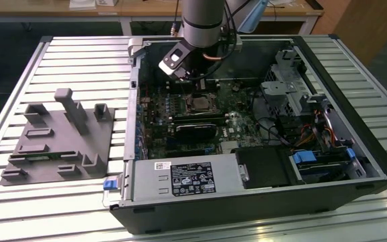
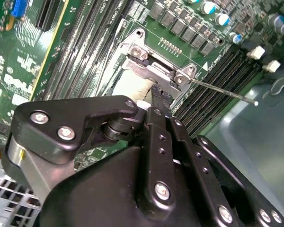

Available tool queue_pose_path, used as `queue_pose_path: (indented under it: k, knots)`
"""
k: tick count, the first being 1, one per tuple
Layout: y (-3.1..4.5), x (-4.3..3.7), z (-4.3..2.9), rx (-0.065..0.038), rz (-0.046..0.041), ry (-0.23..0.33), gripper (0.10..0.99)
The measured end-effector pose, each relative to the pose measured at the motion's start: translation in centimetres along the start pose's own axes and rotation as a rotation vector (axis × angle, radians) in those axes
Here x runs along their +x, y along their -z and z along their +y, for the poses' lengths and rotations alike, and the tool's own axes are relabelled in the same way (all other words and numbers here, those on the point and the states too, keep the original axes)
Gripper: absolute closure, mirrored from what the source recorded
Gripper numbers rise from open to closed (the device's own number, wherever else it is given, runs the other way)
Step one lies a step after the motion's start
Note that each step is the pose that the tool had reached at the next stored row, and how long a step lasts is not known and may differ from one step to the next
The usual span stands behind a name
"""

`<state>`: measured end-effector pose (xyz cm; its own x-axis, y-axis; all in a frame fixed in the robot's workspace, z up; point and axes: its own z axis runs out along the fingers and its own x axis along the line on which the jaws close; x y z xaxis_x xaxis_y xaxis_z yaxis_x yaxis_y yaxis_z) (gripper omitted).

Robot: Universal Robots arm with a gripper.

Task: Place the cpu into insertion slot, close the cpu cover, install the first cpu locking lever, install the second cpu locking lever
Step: 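Close the cpu cover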

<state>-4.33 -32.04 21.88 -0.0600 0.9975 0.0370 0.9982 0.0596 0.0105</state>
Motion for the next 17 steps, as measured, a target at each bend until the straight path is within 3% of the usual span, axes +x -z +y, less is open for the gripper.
queue_pose_path:
  k: [17]
  knots:
    - [-0.18, -0.01, 0.00, 0.012, -0.0115, 0.299, 0.980]
